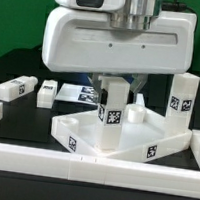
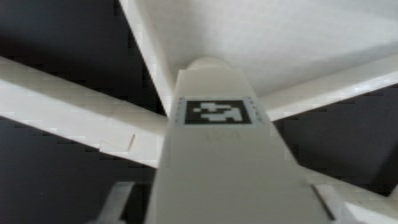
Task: Assemble desk
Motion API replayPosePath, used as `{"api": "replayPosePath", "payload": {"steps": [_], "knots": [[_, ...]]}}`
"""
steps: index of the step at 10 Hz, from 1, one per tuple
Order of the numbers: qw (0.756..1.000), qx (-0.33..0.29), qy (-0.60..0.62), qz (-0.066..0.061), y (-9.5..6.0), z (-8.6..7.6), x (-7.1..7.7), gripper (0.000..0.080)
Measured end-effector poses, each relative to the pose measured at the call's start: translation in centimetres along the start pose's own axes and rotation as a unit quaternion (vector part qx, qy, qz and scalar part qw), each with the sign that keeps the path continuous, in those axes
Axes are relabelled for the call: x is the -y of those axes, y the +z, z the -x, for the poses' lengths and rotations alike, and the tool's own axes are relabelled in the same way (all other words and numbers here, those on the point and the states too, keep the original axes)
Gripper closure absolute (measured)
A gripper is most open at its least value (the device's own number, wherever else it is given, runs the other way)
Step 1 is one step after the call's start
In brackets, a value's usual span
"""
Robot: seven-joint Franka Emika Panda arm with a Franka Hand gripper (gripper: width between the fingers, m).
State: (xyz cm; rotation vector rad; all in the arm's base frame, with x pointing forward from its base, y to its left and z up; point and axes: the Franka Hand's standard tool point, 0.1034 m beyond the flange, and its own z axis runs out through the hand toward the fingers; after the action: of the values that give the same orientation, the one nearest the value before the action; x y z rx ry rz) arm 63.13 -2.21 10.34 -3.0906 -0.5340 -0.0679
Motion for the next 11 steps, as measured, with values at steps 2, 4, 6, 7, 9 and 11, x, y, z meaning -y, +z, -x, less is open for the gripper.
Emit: {"api": "replayPosePath", "payload": {"steps": [2, 4, 6, 7, 9, 11], "knots": [[0.999, 0.0, 0.04, 0.0, 0.0, -0.01, 0.02, 0.0511], [0.993, 0.0, 0.114, -0.001, 0.01, -0.03, 0.08, 0.0511], [0.978, -0.001, 0.21, -0.006, -0.04, -0.06, 0.09, 0.0511], [0.968, -0.001, 0.25, -0.007, 0.02, -0.01, 0.05, 0.051], [0.933, -0.011, 0.36, -0.015, 0.24, -0.13, 0.21, 0.0509], [0.898, -0.012, 0.439, -0.021, 0.27, -0.2, 0.28, 0.0509]]}}
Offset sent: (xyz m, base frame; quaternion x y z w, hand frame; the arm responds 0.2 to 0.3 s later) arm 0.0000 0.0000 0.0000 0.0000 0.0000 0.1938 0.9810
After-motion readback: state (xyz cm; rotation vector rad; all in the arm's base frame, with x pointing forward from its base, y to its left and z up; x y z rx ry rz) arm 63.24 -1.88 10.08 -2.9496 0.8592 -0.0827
